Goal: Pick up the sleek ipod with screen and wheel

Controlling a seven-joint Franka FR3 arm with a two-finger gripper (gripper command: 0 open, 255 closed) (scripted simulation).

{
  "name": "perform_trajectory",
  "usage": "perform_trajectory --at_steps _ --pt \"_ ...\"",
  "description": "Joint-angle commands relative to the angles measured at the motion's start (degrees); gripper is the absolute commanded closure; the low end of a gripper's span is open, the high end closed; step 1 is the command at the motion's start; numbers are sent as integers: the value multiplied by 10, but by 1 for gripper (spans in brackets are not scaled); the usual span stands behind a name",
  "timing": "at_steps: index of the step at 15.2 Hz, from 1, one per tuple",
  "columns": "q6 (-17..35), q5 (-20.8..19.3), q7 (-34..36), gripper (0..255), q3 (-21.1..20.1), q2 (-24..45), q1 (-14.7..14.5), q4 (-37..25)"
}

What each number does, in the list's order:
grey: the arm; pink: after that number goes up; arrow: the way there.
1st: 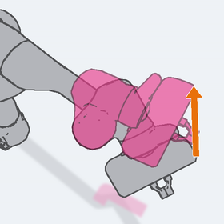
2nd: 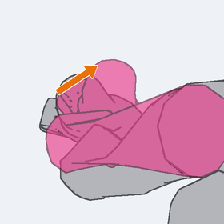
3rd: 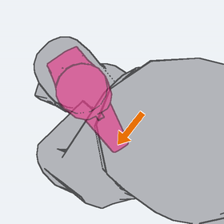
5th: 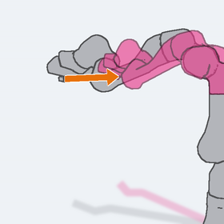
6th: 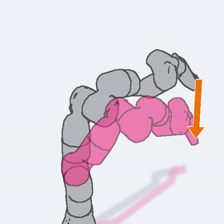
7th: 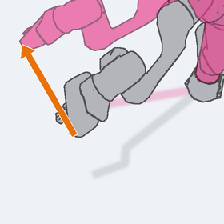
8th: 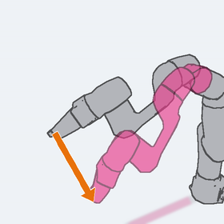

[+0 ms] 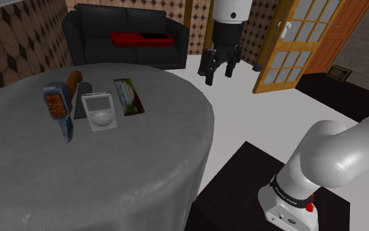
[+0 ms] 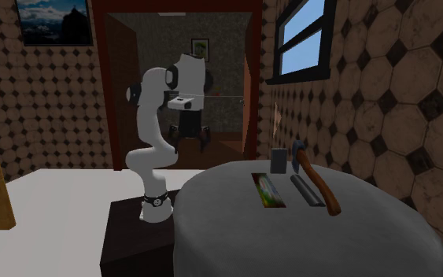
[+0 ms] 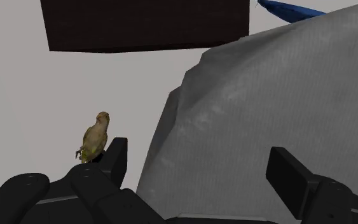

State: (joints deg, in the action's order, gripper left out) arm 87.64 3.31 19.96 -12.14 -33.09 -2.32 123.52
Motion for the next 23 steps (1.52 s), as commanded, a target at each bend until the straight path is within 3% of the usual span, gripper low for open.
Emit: perform_trajectory --at_steps 1,7,13,18,23 --pt "8 11 28 0 -22 26 -5 -21" --pt "23 25 108 0 -84 112 -15 -102" --pt "30 9 196 0 -146 218 -27 -208" --pt "21 -34 276 0 -193 327 -50 -322" --pt "-13 -105 354 0 -225 457 -105 -473"
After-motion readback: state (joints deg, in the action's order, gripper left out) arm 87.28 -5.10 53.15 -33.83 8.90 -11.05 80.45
